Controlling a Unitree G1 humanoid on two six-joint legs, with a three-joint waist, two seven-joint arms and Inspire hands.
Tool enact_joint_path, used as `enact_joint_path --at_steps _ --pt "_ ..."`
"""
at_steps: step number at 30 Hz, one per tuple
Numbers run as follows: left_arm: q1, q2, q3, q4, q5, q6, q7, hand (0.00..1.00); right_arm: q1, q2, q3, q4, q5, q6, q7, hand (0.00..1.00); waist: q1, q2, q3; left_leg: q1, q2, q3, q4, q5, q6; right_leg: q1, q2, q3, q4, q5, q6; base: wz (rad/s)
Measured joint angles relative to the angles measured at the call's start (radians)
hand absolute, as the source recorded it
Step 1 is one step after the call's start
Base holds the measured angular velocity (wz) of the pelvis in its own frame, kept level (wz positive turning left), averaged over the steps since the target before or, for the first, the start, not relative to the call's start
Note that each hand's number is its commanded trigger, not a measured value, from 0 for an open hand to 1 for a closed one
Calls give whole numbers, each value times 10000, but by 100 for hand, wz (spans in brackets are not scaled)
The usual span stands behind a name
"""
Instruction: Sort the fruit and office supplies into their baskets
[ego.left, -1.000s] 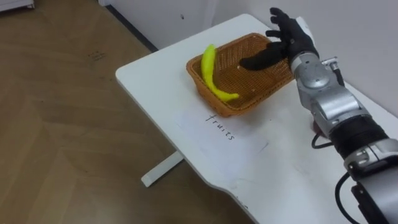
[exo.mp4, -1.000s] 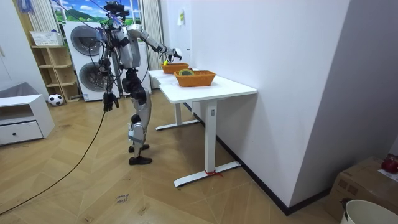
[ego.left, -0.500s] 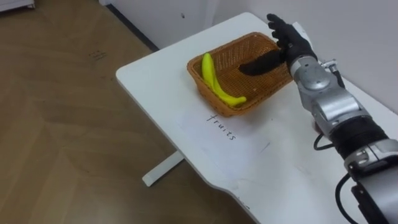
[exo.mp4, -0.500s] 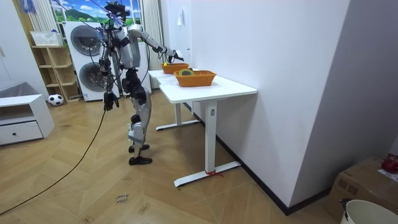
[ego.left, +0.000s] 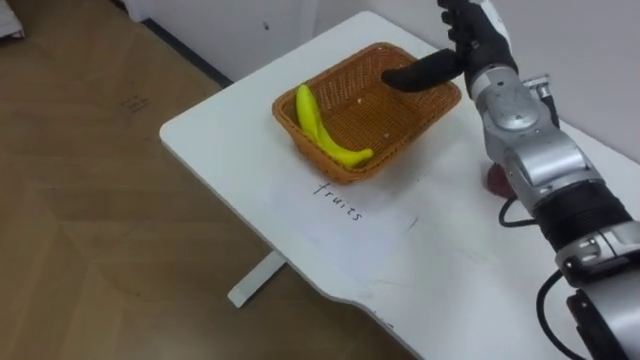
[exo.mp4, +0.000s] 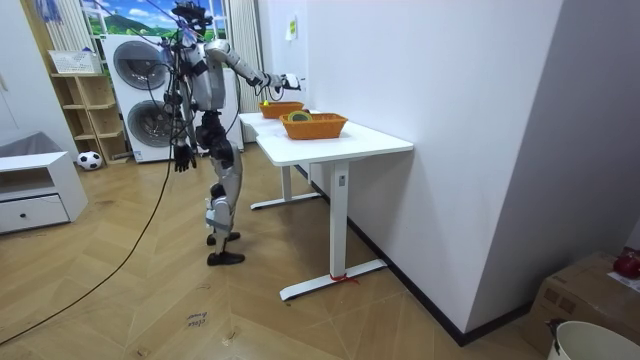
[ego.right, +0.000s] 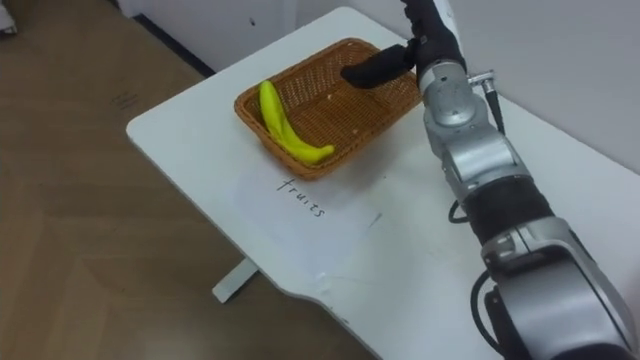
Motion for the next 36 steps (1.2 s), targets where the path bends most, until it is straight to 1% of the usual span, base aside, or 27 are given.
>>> enact_joint_path --at_steps 2,3,4,6,8,9,11,12,14,18,20,23,25,27,29,32,36 --pt "-4 -16 -2 -3 0 -1 0 0 0 0 -26 0 104 0 1 0 -173 64 -21 42 25 97 -29 2 2 -5 9 153 -3 0 0 -21" --pt "2 -21 -2 -3 0 -1 0 0 4 0 -26 0 201 0 5 0 -206 82 -19 131 63 208 -110 2 3 -5 20 316 -3 0 0 -28" --pt "9 -21 -9 -14 -1 2 1 0 4 0 -26 0 219 0 5 0 -233 91 -18 163 89 233 -154 2 4 -3 29 376 -1 0 -1 -29" --pt "1 -65 -59 -136 0 1 14 0 4 -9 -214 -10 265 0 0 0 -477 99 -31 168 118 355 -167 2 4 -11 47 487 3 1 -1 -13" --pt "-22 -128 -116 -208 0 0 16 0 4 -13 -513 -38 448 0 -23 0 -584 126 -45 174 133 434 -178 2 4 -32 45 529 3 1 -2 -8" --pt "-18 -146 -118 -216 0 2 16 0 5 -13 -677 -103 626 1 -31 0 -719 135 -56 178 133 441 -178 2 4 -29 43 534 11 1 -3 -6" --pt "-21 -148 -116 -223 0 13 16 0 5 -56 -831 -204 856 1 -93 0 -800 136 -59 204 138 469 -178 2 4 -25 43 549 11 2 -3 -2" --pt "-20 -148 -115 -269 3 29 16 0 11 -62 -989 -259 1104 1 -134 0 -912 135 -61 199 131 448 -165 2 4 -17 41 529 12 2 -3 0" --pt "-44 -147 -111 -310 11 63 16 0 29 -57 -1176 -474 1191 2 -205 0 -1021 136 -64 164 127 446 -153 2 4 -35 39 492 12 2 -3 6" --pt "-107 -146 -116 -316 16 83 35 0 39 -43 -1230 -685 1408 2 -284 0 -1238 158 -77 166 127 453 -151 2 4 -26 39 484 12 3 -3 0" --pt "-182 -146 -116 -317 25 109 44 0 72 -38 -1231 -685 1410 2 -399 0 -1262 185 -74 180 126 461 -140 2 4 -27 39 495 12 4 -4 0" --pt "-260 -146 -115 -411 23 185 149 0 241 -39 -1235 -728 1422 2 -532 0 -1298 278 -73 171 127 472 -138 2 4 -45 41 504 5 8 -4 0" --pt "-336 -146 -115 -508 24 234 243 0 373 -39 -1234 -775 1453 6 -585 0 -1303 364 -98 160 128 475 -141 2 4 -66 43 518 5 9 -6 0" --pt "-395 -151 -117 -514 24 278 258 0 440 -39 -1235 -775 1456 63 -582 0 -1321 509 -159 184 137 521 -144 3 4 -69 43 554 4 9 -6 -5" --pt "-445 -164 -116 -524 25 297 260 0 441 -39 -1234 -775 1461 65 -578 0 -1309 563 -170 223 162 612 -159 3 4 -63 48 586 -2 9 -6 -10" --pt "-478 -257 -113 -525 32 381 255 0 499 -40 -1234 -773 1448 82 -500 0 -1343 559 -171 358 190 731 -237 3 4 -18 53 762 -3 9 -6 -11" --pt "-517 -388 -114 -483 28 407 245 0 716 -39 -1237 -767 1447 134 -302 0 -1473 478 -139 494 208 861 -299 3 5 31 46 846 3 9 -6 -9"
